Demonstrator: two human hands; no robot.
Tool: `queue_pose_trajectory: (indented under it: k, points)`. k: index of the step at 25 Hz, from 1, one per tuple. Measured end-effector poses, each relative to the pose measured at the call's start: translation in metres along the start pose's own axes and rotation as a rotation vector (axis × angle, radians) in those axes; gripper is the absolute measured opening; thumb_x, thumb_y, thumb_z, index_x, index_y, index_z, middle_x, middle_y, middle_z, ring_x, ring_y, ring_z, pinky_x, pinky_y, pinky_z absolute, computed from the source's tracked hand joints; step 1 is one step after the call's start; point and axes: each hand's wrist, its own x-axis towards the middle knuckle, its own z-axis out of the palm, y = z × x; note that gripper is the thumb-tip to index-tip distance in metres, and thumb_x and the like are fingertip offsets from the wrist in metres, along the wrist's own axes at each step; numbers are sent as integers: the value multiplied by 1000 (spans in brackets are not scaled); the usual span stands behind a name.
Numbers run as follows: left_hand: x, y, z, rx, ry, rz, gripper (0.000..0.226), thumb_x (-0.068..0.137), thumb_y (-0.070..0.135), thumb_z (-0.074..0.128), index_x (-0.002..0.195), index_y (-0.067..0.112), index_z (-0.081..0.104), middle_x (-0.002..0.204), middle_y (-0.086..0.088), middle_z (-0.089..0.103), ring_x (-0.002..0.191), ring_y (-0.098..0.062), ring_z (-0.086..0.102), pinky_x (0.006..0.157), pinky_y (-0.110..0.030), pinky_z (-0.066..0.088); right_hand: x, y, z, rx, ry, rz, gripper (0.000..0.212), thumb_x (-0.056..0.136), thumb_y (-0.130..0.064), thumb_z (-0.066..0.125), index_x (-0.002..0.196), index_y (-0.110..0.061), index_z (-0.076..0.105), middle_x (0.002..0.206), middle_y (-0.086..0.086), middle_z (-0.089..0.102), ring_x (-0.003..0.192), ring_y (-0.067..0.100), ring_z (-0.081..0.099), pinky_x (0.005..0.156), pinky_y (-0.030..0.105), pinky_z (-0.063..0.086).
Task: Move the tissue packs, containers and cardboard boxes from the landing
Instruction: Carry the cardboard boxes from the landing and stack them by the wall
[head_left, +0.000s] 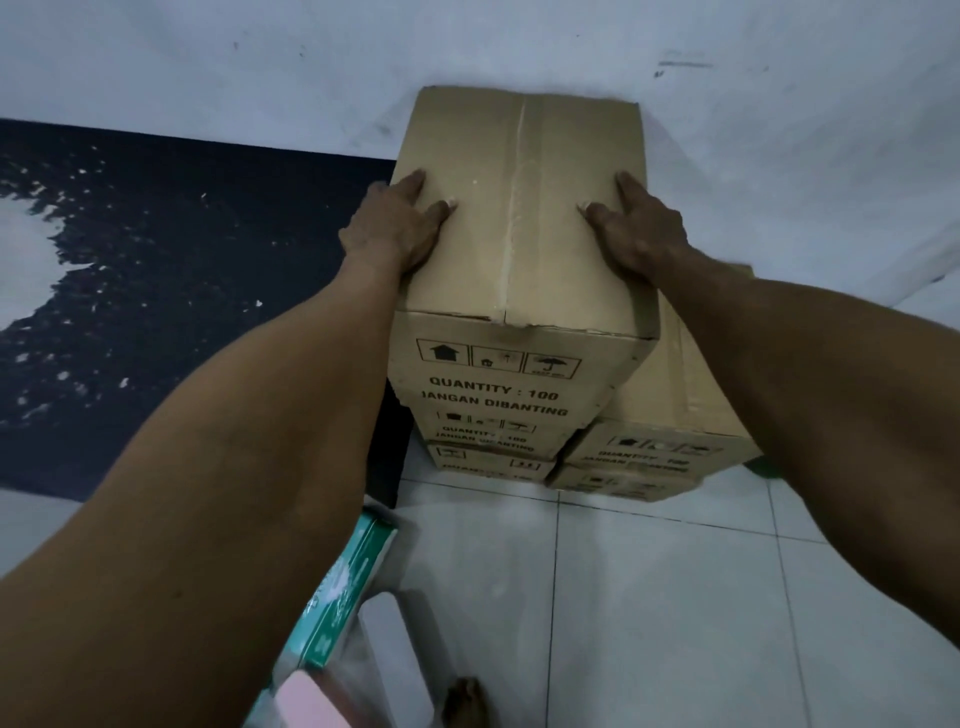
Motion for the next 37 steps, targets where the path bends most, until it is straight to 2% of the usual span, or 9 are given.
queue_pose_trajectory:
  k: [7,11,13,17,21,25,30,33,37]
  points:
    - [-96,-38,9,-117,136,-30,72,87,73,30,150,39,31,160,-5,24,143,-30,30,112,-57,27,-81,21,2,113,26,-31,76,92,-68,41,155,-28,24,161,1,26,146,27,25,117,37,19]
    - [-160,-62,33,-300,112,12,94,78,76,49,152,45,2,159,-9,21,142,-32,31,111,-59,31,-155,45,14,333,103,-112,88,85,-73,48,155,-32,14,160,7,27,141,32,34,115,48,29]
    - [-185,-67,52,-378,142,44,108,76,66,64,151,46,-13,155,-13,29,139,-33,37,109,-59,35,-184,69,30,281,112,-111,102,80,-70,61,155,-34,3,159,12,27,137,35,40,112,51,33]
    - [-203,-86,104,-416,124,-80,118,81,48,72,150,37,-23,154,-11,36,137,-32,40,108,-54,37,-201,111,77,217,58,-48,106,80,-39,78,157,-24,5,141,19,50,117,35,59,102,50,48]
    - [-186,-122,160,-448,53,-174,108,88,43,68,154,29,-16,157,-6,33,141,-31,36,110,-51,35,-184,135,132,174,119,40,90,84,-23,76,155,-19,21,130,17,60,113,31,62,99,40,49]
    - [-153,-148,195,-510,83,-162,83,93,37,62,155,35,9,151,-1,44,138,-28,41,110,-51,39,-151,159,176,177,260,2,72,82,-25,77,144,-16,41,124,14,66,108,28,67,94,44,55]
    - [-118,-157,225,-602,246,-143,62,95,51,51,150,41,25,142,3,53,128,-20,51,100,-40,46,-128,177,204,257,429,-120,53,87,-37,71,133,-17,55,116,7,70,97,18,68,85,31,57]
    - [-108,-171,240,-669,256,-148,62,90,63,50,146,40,34,139,8,56,125,-11,51,98,-32,45,-125,190,216,194,415,-155,44,90,-46,65,119,-14,64,106,4,73,89,14,69,81,32,59]
    - [-98,-197,267,-730,31,-231,95,61,83,66,141,37,43,140,10,56,130,-16,51,106,-44,46,-127,211,249,149,427,-78,43,91,-45,63,118,-11,65,98,5,74,83,18,71,80,31,57]
